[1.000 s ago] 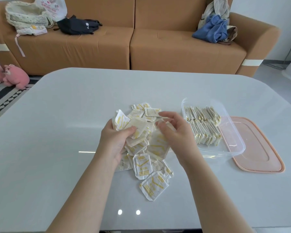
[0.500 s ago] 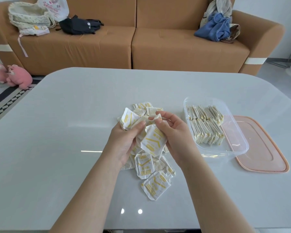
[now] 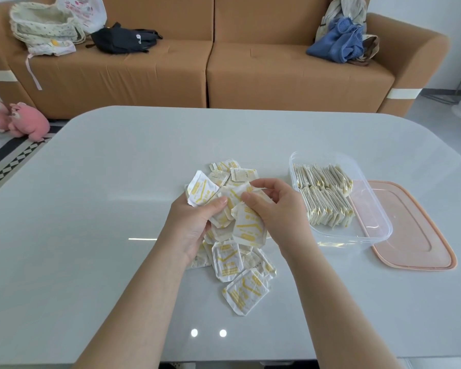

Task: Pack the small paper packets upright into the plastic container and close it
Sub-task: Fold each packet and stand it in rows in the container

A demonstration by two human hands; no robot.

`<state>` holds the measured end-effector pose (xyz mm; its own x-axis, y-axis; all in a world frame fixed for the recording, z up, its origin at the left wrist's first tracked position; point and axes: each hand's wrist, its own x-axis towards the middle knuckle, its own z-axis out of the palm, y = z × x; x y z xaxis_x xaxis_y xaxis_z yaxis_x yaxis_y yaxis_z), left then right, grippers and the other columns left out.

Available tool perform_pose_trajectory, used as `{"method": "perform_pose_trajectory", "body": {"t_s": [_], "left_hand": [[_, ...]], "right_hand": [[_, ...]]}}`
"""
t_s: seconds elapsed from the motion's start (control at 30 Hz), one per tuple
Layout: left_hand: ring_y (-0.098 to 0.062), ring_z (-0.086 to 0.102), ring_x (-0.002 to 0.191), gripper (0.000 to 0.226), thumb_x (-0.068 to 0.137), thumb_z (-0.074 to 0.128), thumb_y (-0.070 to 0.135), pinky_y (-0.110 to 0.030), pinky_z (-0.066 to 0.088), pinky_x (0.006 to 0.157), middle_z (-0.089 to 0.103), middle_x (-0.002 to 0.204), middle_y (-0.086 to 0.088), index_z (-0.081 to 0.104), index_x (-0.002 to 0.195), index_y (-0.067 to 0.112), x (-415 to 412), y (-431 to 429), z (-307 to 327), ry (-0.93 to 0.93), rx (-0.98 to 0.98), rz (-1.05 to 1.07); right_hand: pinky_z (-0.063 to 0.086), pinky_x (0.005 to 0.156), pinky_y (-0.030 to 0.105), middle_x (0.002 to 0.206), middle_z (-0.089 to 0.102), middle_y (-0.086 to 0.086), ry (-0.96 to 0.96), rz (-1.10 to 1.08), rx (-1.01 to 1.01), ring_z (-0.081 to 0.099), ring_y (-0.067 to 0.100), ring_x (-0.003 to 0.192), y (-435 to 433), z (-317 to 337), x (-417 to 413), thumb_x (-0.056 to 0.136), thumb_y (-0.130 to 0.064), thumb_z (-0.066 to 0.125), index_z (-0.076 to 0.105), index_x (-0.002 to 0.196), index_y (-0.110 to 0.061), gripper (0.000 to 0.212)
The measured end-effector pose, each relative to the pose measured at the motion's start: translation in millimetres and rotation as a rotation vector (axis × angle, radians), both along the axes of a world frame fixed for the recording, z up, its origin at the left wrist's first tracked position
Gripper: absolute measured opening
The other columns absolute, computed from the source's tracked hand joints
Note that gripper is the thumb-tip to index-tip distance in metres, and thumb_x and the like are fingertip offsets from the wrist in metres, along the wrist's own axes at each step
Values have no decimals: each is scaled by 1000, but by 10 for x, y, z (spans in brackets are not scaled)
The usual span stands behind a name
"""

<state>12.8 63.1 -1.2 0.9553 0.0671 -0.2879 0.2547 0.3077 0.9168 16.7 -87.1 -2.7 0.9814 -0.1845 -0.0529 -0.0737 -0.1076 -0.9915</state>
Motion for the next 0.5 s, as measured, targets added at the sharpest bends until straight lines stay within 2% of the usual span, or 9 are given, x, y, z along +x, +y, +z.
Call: {"method": "perform_pose_trajectory", "body": {"t_s": [0.13,0.2,0.27,0.37,0.5], "left_hand": [[-23,71,87,27,80,71,-2,-46,52,93,75,97,-9,69,104,10,-7,-10,-7,-5,22,-69],[-18,72,81,26,80,70,-2,-39,56,83,75,93,-6,70,98,16,-18,-22,-5,-8,23,-147],[-16,72,81,28,80,70,-2,-28,58,67,75,96,-5,70,101,17,-35,-36,-6,-8,14,-234],[-16,72,84,28,81,69,3,-25,56,64,75,98,-5,69,105,16,-44,-41,-12,0,-17,-273],[-17,72,84,27,78,71,13,-24,56,65,75,97,-5,70,105,15,-49,-29,8,-2,-10,-275]], "right_hand": [[59,77,44,93,71,6,16,-123,142,71,20,79,21,-23,26,80,-20,77,66,96,-22,19],[60,75,39,100,71,8,44,-160,302,69,17,78,35,-29,29,84,-19,73,64,98,-20,17],[58,71,34,103,70,10,46,-188,367,68,15,76,33,-33,36,86,-19,71,63,101,-16,17],[59,72,35,107,68,11,19,-201,286,68,17,80,21,-33,52,87,-23,70,62,100,-20,15],[57,80,41,106,64,8,-54,-160,62,67,20,89,34,-24,44,87,-29,69,59,95,-32,13]]}}
